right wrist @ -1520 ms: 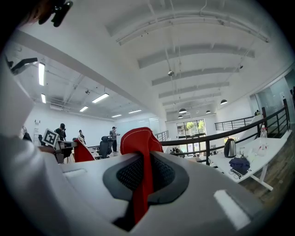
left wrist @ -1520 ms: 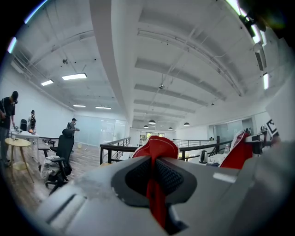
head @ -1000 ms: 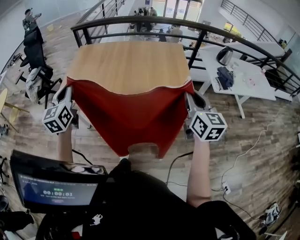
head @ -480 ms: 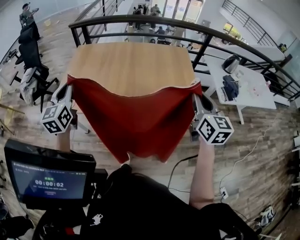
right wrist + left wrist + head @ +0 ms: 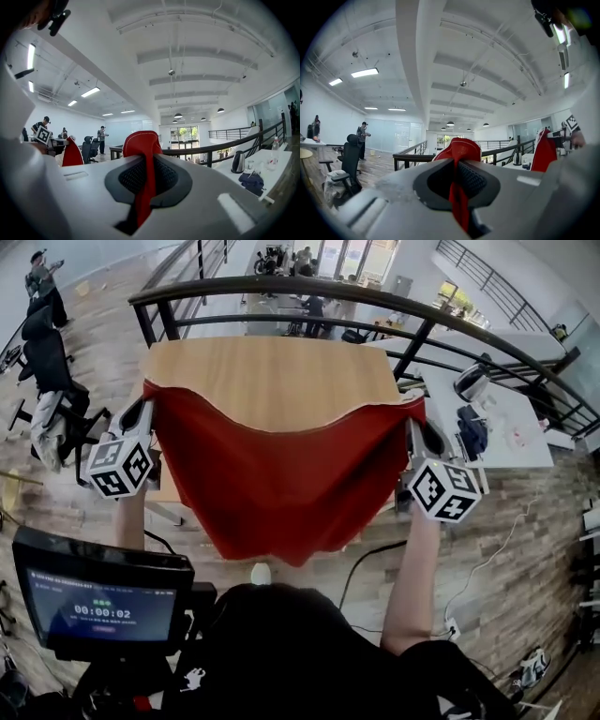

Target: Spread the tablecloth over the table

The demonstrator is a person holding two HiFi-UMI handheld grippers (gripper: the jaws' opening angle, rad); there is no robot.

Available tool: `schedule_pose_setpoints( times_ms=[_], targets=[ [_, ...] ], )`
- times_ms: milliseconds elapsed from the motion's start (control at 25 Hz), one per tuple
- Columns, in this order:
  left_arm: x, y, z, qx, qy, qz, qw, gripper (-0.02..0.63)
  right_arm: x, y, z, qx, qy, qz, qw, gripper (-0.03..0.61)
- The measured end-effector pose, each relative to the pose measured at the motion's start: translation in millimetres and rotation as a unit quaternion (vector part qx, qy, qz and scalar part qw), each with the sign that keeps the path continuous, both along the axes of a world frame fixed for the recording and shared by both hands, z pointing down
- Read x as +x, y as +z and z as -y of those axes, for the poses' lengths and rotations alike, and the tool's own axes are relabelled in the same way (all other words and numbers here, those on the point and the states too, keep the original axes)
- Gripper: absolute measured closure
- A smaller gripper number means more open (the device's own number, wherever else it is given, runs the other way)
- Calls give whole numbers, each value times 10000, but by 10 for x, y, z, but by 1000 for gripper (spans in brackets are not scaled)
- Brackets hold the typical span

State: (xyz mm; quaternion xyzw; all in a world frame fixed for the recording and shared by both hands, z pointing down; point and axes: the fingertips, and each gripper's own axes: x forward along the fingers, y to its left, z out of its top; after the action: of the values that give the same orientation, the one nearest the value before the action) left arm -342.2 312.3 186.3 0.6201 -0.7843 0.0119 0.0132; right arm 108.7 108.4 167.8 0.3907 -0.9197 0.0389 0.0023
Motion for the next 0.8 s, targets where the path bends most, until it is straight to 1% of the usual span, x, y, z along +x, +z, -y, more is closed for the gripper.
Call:
schedule_pose_setpoints(
  times_ms=[120, 240, 440, 640, 720, 800],
  targets=[
    [-201, 64, 292, -4, 120, -33, 9999, 600, -195, -1, 177, 21, 146, 6, 9999, 561],
    [-329, 129, 465, -52, 182, -68, 9998, 600, -242, 40, 320, -27, 299, 1, 9995, 561],
    [-549, 134, 937, -114, 225, 74, 9997, 600, -369, 60, 814, 21, 399, -24, 9992, 561],
    [-802, 295, 1524, -343, 27, 128, 9993, 600, -666, 240, 1501, -97, 305, 22, 9995, 561],
    [-990, 372, 1776, -525, -102, 175, 9984, 600, -830, 328, 1834, -188, 242, 3, 9995, 561],
    [-1257, 420, 2009, -715, -290, 242, 9967, 600, -1018, 412, 2175, -271, 159, -17, 9995, 561]
  ],
)
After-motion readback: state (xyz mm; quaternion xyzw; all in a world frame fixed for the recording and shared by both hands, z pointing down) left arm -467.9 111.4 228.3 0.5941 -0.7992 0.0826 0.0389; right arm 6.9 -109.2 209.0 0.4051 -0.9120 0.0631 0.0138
